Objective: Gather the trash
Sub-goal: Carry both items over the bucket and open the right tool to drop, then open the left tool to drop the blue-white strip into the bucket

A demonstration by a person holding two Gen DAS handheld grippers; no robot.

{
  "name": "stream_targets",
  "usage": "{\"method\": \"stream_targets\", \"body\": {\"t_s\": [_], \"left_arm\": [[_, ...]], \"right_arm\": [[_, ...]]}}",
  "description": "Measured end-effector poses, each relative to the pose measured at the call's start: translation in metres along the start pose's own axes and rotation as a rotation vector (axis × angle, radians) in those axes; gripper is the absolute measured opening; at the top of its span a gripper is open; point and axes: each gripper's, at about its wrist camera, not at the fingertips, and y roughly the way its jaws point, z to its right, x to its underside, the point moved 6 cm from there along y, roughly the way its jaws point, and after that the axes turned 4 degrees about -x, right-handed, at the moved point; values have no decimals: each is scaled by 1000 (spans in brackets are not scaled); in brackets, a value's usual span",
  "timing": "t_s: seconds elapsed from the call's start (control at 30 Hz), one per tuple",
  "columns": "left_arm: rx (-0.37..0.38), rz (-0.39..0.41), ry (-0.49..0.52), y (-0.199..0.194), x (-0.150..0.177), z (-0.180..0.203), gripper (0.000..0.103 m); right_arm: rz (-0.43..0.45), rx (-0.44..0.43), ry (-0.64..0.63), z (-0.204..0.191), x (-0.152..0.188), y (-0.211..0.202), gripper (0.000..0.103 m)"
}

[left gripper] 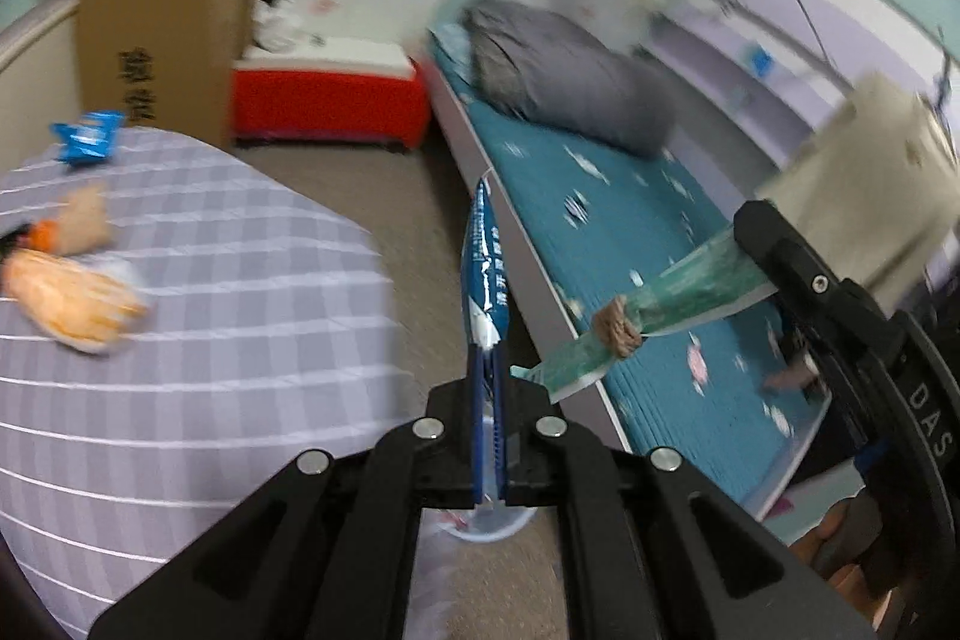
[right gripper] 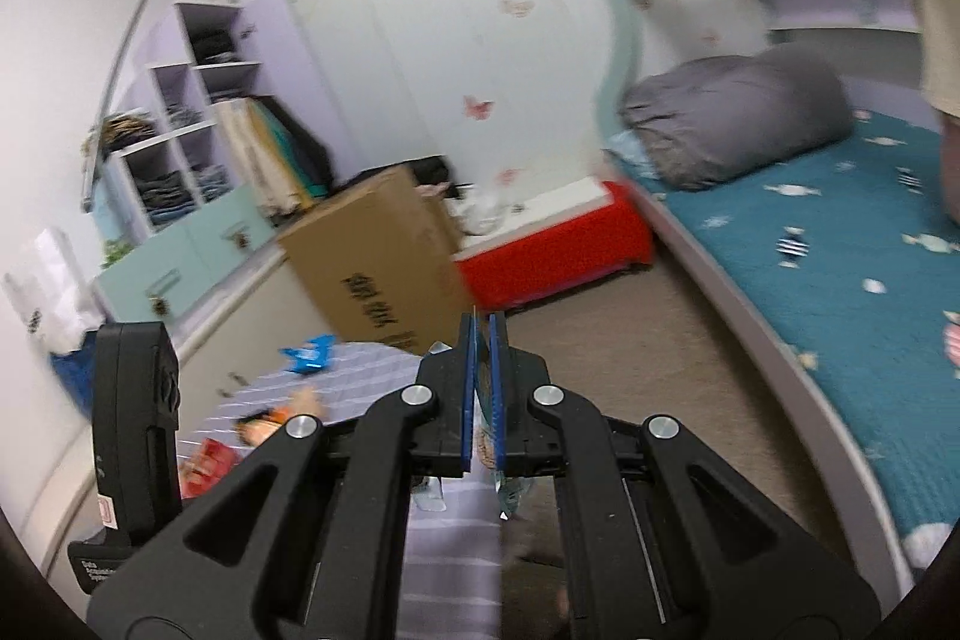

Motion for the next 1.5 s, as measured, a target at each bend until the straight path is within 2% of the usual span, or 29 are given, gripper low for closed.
{"method": "stream_targets", "body": {"t_s": [0.1, 0.27, 0.4, 0.57, 0.63, 0.67, 0.7, 0.73, 1.2, 1.5], "left_arm": [[31, -65, 47, 39, 21, 37, 3], [50, -164, 87, 104, 54, 72, 3], [28, -258, 101, 164, 83, 77, 3], [5, -362, 89, 220, 116, 71, 3], [-11, -400, 86, 239, 128, 67, 3], [-17, -414, 88, 245, 133, 63, 3], [-24, -431, 90, 252, 139, 61, 3], [-32, -441, 94, 258, 142, 60, 3], [-51, -580, 133, 306, 180, 59, 3], [-37, -569, 157, 307, 174, 73, 4]], "right_arm": [[-11, 72, 10, 42, 12, -11, 5], [-81, 166, 100, 125, 57, -8, 5], [-148, 209, 200, 185, 101, 9, 7], [-253, 227, 327, 235, 152, 41, 12], [-279, 246, 348, 246, 167, 48, 16], [-290, 251, 363, 252, 175, 51, 27], [-296, 256, 370, 253, 179, 53, 45], [-299, 268, 375, 258, 185, 54, 51], [-312, 395, 392, 285, 223, 44, 55], [-218, 441, 447, 295, 222, 17, 60]]}}
